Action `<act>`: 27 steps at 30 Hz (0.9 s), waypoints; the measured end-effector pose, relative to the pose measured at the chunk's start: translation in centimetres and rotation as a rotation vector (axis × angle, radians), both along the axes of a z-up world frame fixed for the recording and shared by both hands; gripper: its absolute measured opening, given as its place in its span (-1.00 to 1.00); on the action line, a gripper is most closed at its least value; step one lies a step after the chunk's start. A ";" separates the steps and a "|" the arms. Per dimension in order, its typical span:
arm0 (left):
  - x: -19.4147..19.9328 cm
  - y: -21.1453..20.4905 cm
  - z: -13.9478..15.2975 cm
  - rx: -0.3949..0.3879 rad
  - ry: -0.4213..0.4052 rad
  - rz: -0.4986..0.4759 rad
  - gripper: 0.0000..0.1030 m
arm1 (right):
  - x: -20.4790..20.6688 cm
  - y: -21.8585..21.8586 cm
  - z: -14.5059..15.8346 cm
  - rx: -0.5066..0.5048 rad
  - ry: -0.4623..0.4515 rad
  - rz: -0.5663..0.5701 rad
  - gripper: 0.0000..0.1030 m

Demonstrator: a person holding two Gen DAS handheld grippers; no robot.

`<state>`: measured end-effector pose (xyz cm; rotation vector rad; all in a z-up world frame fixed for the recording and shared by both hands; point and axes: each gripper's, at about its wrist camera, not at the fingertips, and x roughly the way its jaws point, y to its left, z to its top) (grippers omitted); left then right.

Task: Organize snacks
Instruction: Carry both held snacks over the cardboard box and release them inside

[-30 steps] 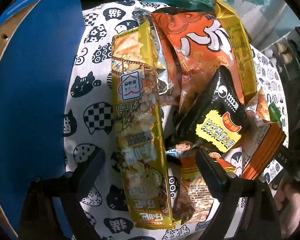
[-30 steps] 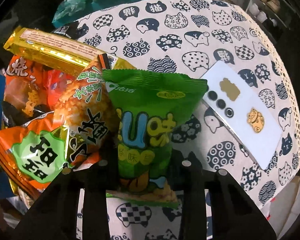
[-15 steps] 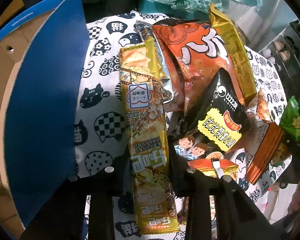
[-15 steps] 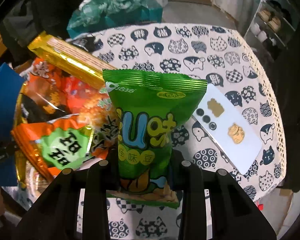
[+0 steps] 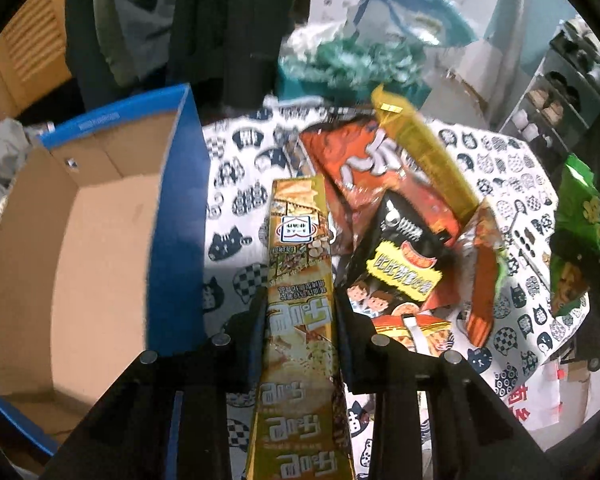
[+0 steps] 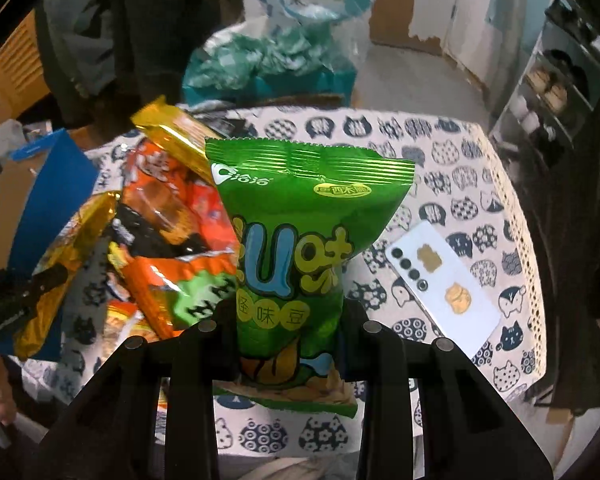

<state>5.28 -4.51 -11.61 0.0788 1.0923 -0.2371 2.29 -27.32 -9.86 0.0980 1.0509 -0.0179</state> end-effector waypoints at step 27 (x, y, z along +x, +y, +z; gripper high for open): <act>-0.9 11.0 8.7 -0.066 -0.221 0.162 -0.40 | 2.9 13.7 6.3 0.085 -0.104 0.261 -0.39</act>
